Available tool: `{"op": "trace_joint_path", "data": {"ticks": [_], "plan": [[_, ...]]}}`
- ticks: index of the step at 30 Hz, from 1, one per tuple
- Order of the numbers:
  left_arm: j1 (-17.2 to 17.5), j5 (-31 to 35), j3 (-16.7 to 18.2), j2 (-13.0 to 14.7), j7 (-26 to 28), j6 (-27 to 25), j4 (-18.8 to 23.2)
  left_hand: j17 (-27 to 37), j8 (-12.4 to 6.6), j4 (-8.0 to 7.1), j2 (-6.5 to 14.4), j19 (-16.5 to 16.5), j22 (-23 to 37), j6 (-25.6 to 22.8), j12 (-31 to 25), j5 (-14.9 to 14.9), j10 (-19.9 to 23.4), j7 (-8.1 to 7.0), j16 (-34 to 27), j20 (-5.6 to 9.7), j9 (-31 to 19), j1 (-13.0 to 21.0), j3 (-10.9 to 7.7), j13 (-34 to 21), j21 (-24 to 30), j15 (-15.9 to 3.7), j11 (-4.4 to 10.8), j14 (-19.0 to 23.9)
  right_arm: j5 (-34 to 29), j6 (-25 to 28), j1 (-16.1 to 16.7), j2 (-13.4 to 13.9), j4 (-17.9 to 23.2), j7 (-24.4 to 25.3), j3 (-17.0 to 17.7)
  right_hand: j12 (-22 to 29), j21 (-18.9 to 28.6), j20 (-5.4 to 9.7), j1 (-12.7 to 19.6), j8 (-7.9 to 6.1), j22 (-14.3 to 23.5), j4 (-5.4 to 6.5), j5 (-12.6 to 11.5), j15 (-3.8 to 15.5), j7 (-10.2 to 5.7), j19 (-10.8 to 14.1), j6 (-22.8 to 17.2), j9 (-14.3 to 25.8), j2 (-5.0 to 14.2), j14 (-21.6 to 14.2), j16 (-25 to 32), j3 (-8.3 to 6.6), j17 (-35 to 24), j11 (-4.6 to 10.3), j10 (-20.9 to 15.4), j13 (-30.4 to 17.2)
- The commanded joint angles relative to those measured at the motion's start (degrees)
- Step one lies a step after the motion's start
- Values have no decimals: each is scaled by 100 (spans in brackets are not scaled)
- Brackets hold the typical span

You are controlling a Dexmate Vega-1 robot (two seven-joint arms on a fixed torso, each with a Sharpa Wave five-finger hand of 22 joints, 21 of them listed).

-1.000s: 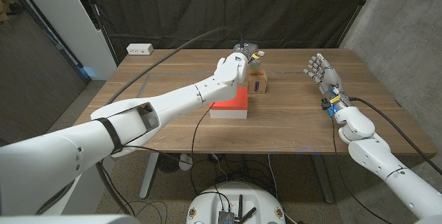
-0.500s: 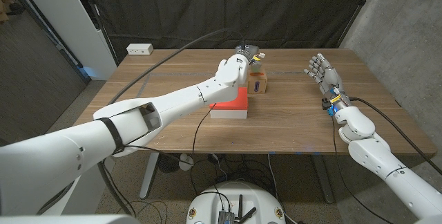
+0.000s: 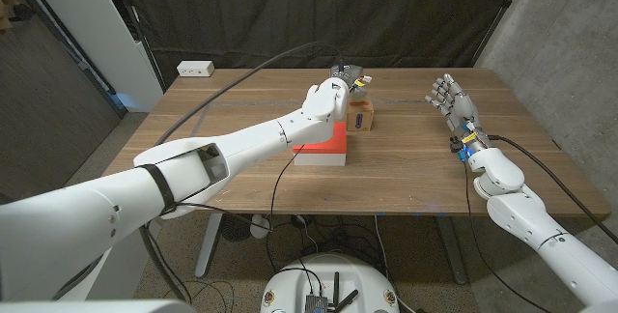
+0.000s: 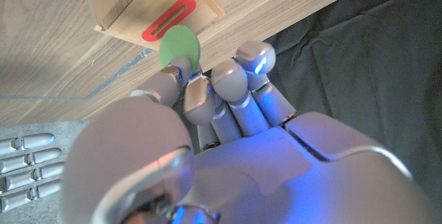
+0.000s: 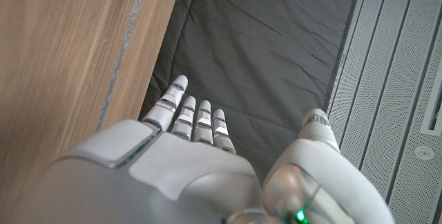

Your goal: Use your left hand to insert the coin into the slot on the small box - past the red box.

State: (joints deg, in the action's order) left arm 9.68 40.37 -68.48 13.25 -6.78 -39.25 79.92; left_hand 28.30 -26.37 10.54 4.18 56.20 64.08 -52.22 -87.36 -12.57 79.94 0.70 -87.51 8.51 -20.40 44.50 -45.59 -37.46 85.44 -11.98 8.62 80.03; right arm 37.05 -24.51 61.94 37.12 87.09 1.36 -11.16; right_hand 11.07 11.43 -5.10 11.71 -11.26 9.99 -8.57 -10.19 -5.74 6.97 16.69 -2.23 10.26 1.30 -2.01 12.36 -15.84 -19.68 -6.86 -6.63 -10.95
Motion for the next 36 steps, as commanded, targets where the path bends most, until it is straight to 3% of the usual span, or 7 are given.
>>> {"op": "trace_joint_path", "data": {"ticks": [1, 20, 36], "plan": [[-1, -108, -11, -65, 111, 53, -148, 16, -17, -12, -8, -41, 7, -626, -4, -32, -20, 248, 5, 355, -40, 74, -20, -33, 44, 8, 28, -17, 8, -28, -17, -13, -48, -30, -14, 36, -5, -30, 59, 10, 13, 22, 11, -45, 174, 41, -27, 33, 1, -26, 43, 0, -2, -43, -36, -17], [-32, -209, -75, -213, 356, 128, -452, 10, 6, -5, -15, -52, -19, -628, 16, -31, -23, 242, 28, 357, -56, 78, -26, -14, 46, 9, 26, -25, 53, -66, -103, -53, -184, -98, -28, 35, -1, -28, 60, 11, 13, 22, 10, -44, 170, 53, -24, 33, 1, -32, 46, 1, 1, -44, -33, -17], [-11, -331, -82, -200, 370, 100, -451, 21, 22, -11, -20, -47, -20, -637, 21, -34, -8, 236, 13, 356, -69, 69, -37, -8, 53, 8, 28, -6, 50, -66, -102, -52, -179, -88, -34, 35, -2, -38, 58, 12, 13, 23, 11, -45, 167, 51, -24, 33, 1, -29, 45, 3, 3, -43, -36, -18]]}}
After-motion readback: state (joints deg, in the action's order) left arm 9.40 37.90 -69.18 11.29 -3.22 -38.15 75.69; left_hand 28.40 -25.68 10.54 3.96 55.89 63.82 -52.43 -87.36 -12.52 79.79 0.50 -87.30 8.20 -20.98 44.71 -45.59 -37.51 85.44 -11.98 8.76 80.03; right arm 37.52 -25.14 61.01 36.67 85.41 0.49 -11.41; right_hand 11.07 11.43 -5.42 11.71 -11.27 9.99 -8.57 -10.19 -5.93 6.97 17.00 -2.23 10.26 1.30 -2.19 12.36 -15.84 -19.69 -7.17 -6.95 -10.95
